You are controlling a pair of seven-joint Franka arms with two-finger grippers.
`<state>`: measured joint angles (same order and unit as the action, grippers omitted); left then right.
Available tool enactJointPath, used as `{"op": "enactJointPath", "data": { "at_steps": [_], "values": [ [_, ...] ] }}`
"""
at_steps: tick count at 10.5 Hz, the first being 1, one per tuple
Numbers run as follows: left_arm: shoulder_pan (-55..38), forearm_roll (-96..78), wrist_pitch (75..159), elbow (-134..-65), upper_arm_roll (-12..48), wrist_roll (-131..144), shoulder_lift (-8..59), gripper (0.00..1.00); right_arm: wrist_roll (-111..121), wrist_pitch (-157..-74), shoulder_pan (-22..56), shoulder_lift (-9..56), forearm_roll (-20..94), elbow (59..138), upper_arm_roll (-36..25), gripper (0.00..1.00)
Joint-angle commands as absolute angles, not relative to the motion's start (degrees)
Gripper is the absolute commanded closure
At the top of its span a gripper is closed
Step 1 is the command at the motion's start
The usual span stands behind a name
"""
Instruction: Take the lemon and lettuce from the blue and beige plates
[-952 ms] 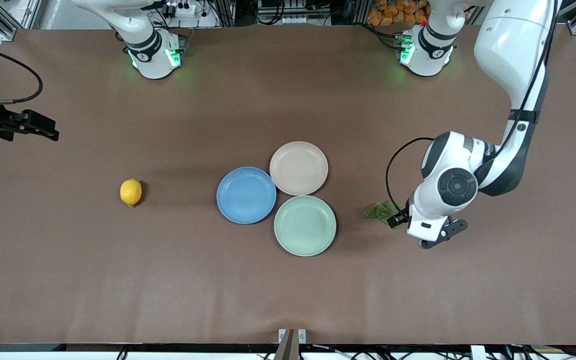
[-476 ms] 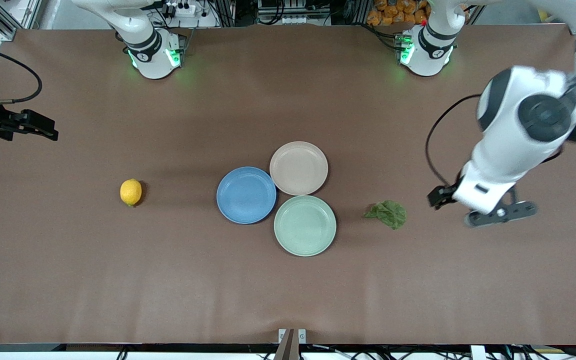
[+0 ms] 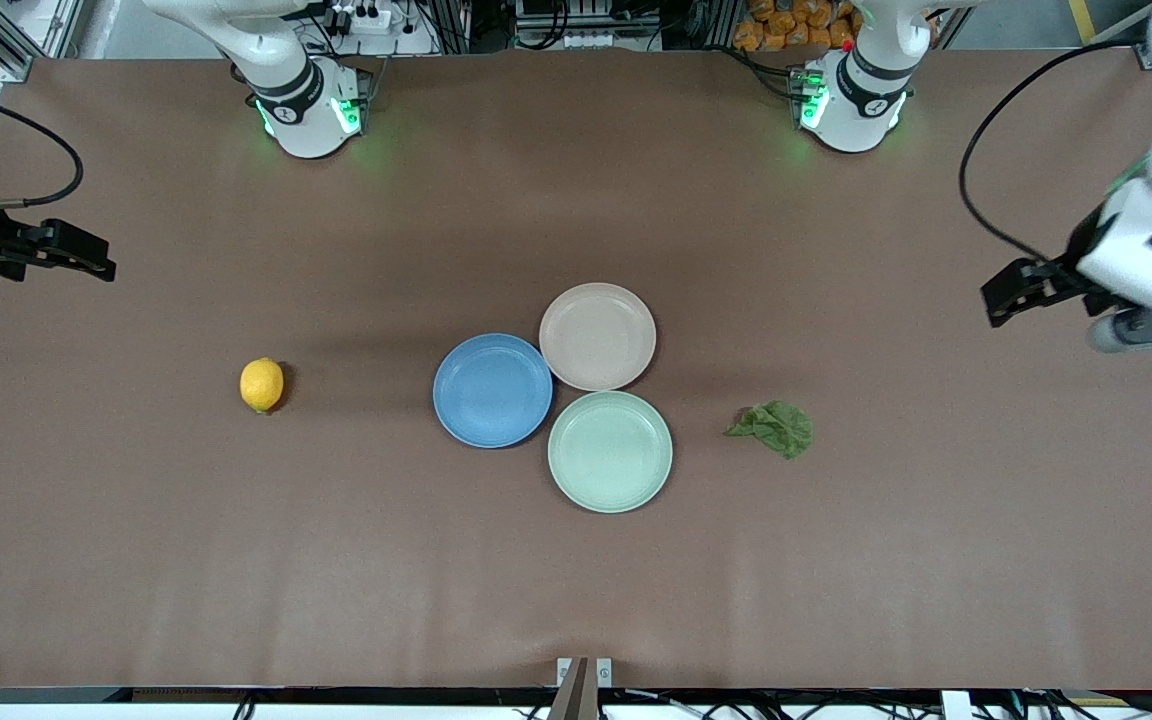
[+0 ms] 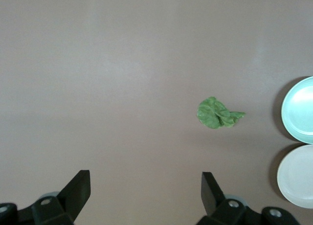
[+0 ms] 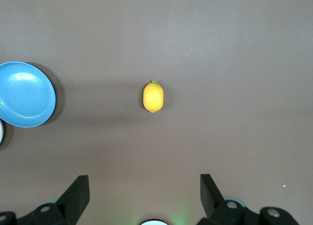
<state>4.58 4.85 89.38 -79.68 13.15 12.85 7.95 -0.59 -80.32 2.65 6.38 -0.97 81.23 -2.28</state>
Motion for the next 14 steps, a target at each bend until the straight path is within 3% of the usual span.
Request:
{"op": "enactJointPath", "data": {
  "at_steps": [1, 5, 8, 14],
  "values": [
    [8.3, 0.4, 85.8, -80.1, 13.9, 9.8, 4.8, 0.00, -1.3, -80.7, 3.2, 4.8, -1.0, 82.8, -2.7, 0.00],
    [8.1, -1.4, 83.9, -83.4, 14.5, 9.8, -0.6, 0.00, -1.3, -80.7, 3.1, 4.8, -1.0, 82.8, -2.6, 0.00],
    [8.0, -1.5, 89.8, -93.7, 14.5, 9.9, -7.5, 0.00, -1.3, -80.6, 3.1, 4.8, -1.0, 82.8, -2.7, 0.00],
    [7.6, -1.1, 89.8, -92.6, 12.7, 7.1, -6.9, 0.00, -1.4, -80.8, 3.2, 4.9, -0.9, 82.8, -2.6, 0.00]
  ]
}}
